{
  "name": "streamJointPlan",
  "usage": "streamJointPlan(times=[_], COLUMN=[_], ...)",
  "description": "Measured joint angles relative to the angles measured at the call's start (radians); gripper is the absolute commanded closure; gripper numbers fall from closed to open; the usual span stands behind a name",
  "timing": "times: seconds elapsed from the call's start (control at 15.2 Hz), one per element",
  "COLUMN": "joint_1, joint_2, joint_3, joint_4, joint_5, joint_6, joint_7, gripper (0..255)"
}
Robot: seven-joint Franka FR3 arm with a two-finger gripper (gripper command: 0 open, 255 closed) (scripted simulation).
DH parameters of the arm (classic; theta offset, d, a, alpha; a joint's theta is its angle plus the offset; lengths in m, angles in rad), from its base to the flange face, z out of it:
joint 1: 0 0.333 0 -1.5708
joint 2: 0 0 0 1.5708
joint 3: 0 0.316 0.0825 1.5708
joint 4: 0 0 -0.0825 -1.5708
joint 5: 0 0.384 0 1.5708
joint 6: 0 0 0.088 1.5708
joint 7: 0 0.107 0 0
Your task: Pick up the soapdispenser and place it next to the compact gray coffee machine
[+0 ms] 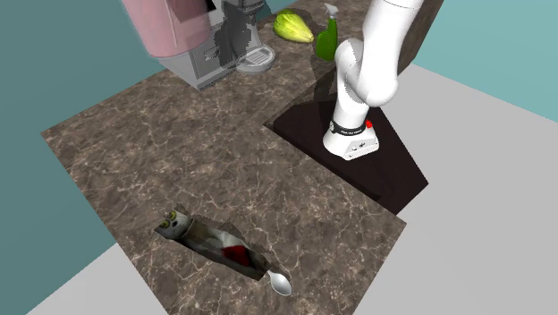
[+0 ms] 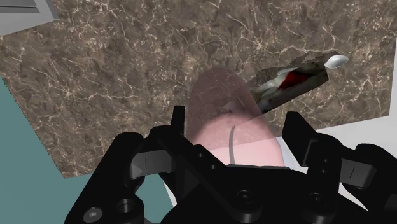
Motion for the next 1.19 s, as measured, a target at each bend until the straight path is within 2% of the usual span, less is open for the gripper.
streamJointPlan(times=[0.4, 0.92, 1.19], joint_1=[-0.063, -0.139, -0.18], joint_2=[-0.05, -0.048, -0.01], joint_3=[-0.107, -0.242, -0.314], joint_4=[-0.044, -0.052, -0.014], joint_5=[-0.013, -0.038, -0.044], joint_6=[-0.001, 0.018, 0.022], joint_7=[-0.175, -0.395, -0.511], gripper=[255, 255, 255])
